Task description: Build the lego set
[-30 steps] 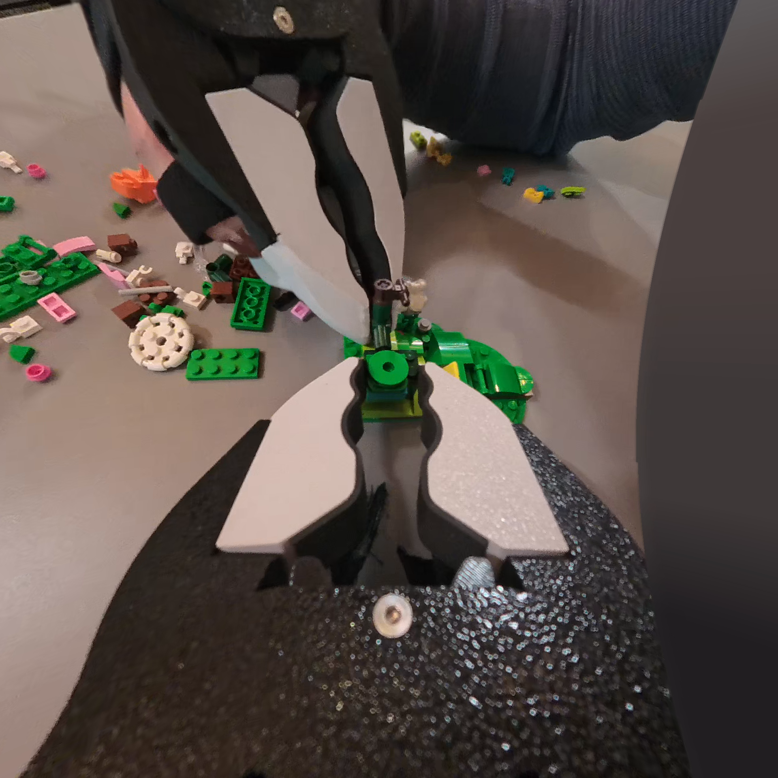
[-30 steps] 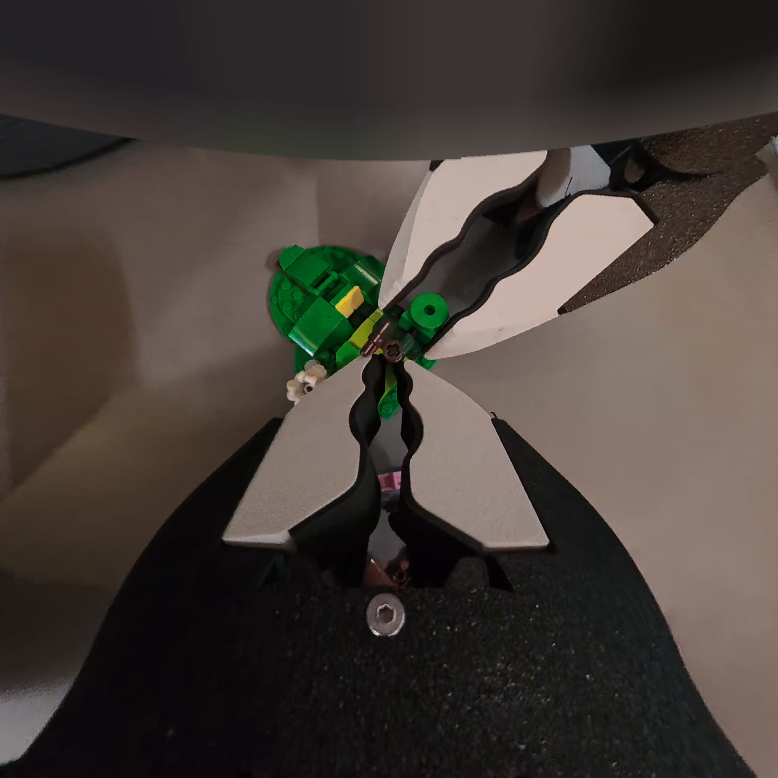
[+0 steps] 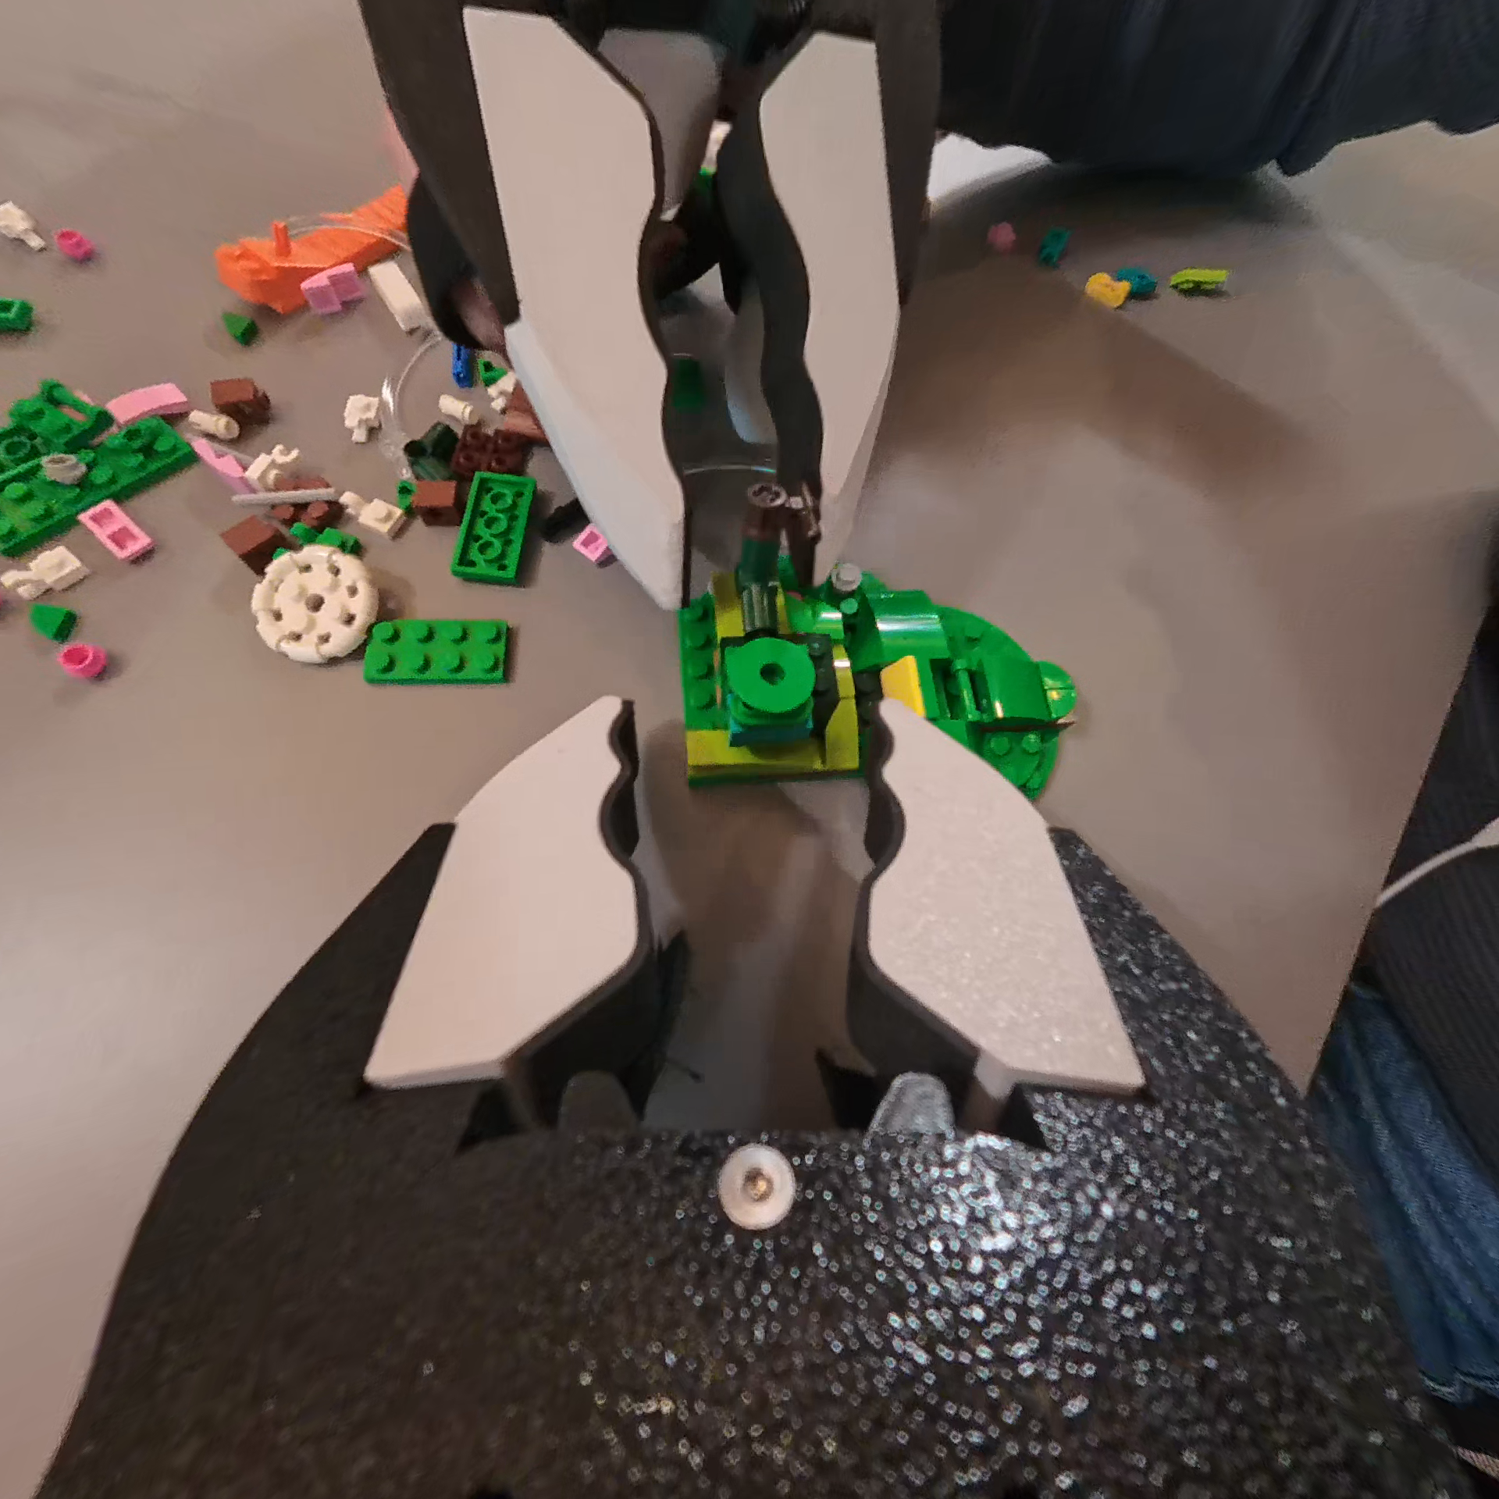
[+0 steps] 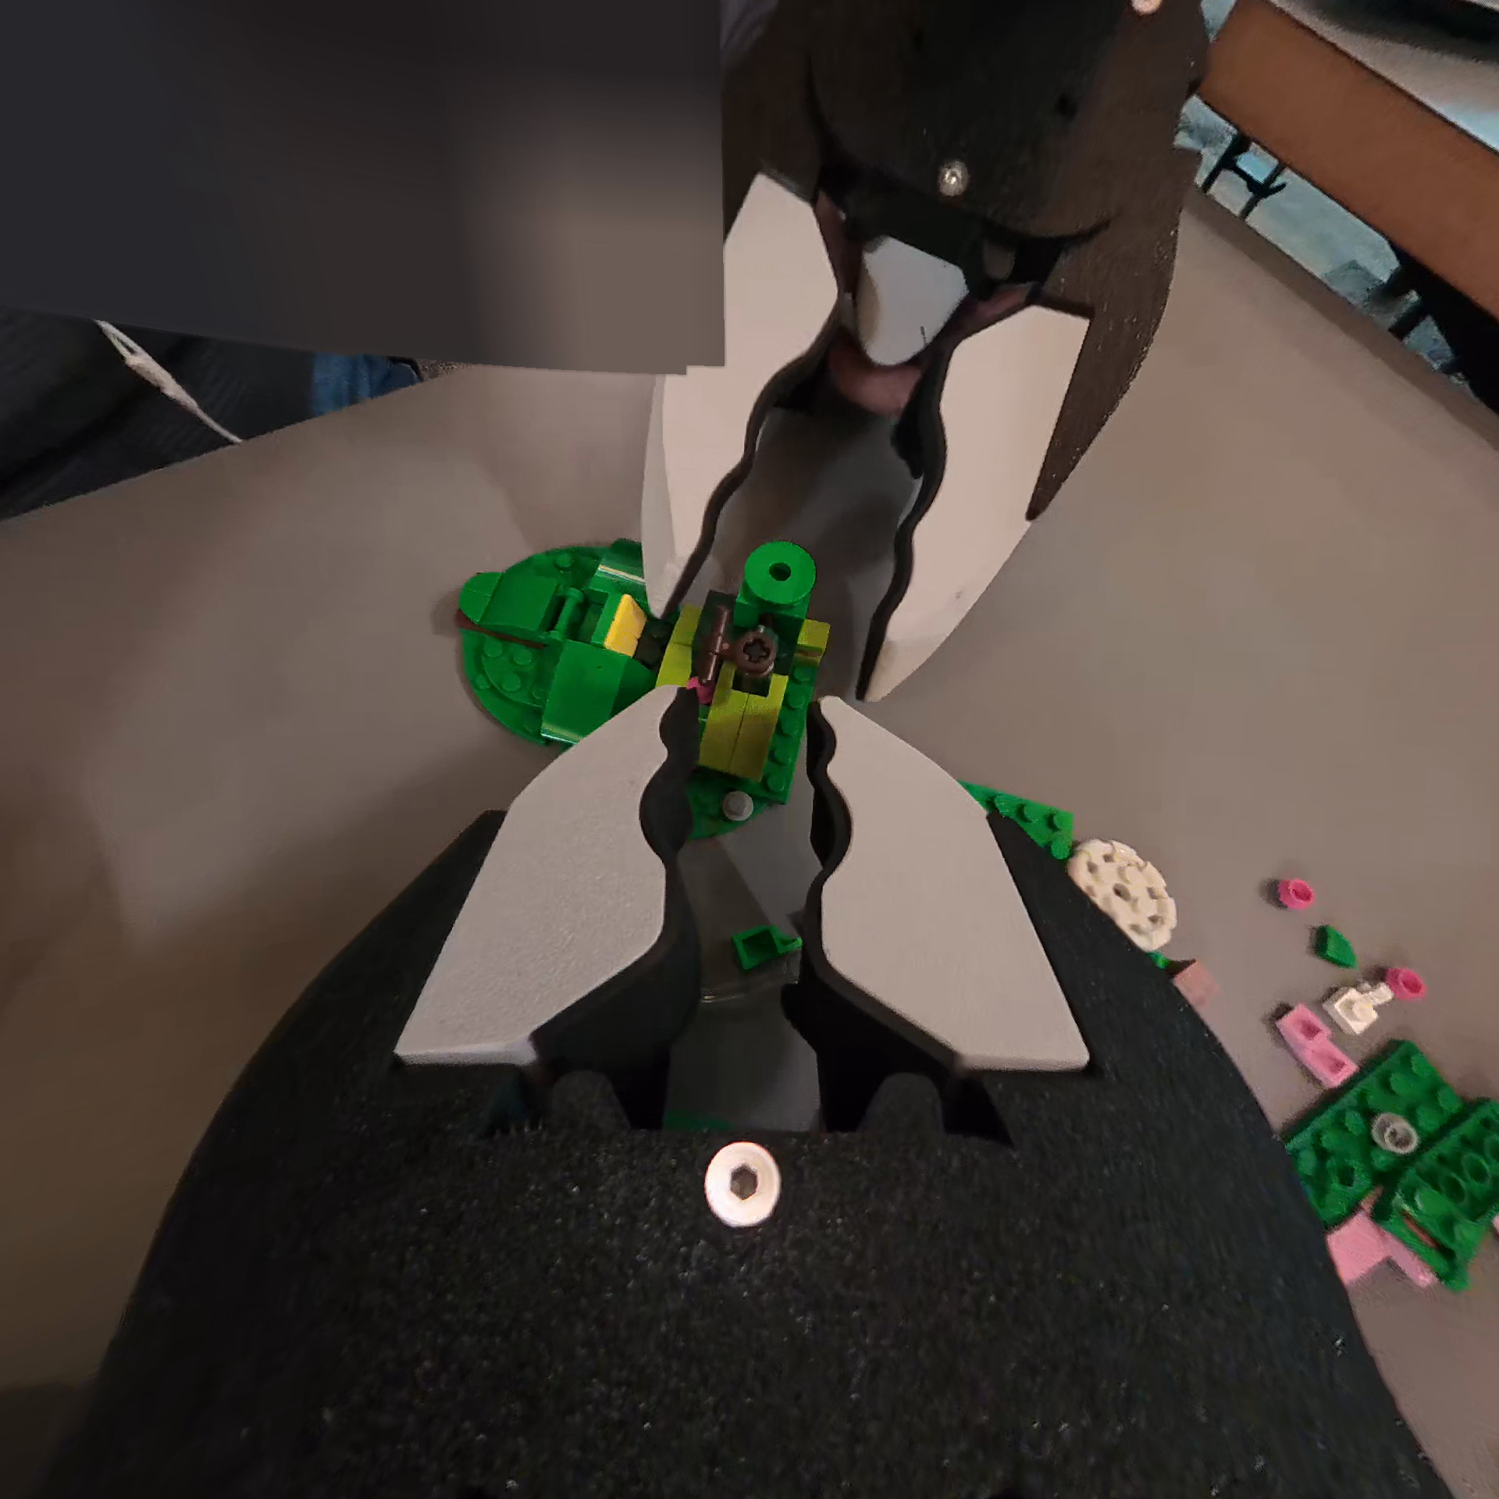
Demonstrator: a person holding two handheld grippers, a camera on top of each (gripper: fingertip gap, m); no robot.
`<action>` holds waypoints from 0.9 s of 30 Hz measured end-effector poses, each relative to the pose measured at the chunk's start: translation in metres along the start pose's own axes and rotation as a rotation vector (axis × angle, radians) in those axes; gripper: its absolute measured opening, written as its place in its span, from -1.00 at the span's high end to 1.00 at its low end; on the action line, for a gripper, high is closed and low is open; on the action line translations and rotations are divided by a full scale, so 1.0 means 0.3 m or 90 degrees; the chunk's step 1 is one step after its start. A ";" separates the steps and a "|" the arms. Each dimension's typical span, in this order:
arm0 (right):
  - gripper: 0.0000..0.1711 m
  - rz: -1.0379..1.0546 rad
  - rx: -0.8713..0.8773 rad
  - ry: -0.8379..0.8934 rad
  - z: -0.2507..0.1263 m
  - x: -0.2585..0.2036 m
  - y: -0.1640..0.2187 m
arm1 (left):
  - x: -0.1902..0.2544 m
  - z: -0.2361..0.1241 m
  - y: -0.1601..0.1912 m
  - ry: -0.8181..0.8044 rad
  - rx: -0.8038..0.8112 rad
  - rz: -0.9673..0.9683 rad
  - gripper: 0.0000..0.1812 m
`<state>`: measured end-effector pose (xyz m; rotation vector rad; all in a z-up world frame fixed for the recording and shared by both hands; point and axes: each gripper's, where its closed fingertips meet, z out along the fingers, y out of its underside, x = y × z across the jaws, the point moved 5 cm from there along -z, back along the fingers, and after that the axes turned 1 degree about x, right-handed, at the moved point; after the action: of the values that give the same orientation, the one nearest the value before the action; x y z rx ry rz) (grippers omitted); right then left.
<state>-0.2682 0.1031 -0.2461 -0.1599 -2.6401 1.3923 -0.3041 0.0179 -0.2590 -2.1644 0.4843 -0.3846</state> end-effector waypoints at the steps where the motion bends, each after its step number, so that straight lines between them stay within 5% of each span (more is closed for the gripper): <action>1: 0.72 0.008 0.002 0.004 0.002 -0.002 0.000 | 0.001 0.005 0.001 0.004 -0.006 0.000 0.46; 12: 0.89 -0.009 0.033 0.040 0.004 -0.021 -0.019 | 0.028 -0.003 -0.010 0.000 0.020 0.063 0.73; 27: 0.75 -0.041 0.080 0.085 -0.023 -0.022 -0.035 | 0.036 -0.009 -0.027 -0.041 0.054 0.126 0.74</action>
<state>-0.2607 0.1018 -0.2342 -0.1456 -2.4211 1.4673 -0.2941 0.0154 -0.2497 -2.0187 0.6276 -0.2219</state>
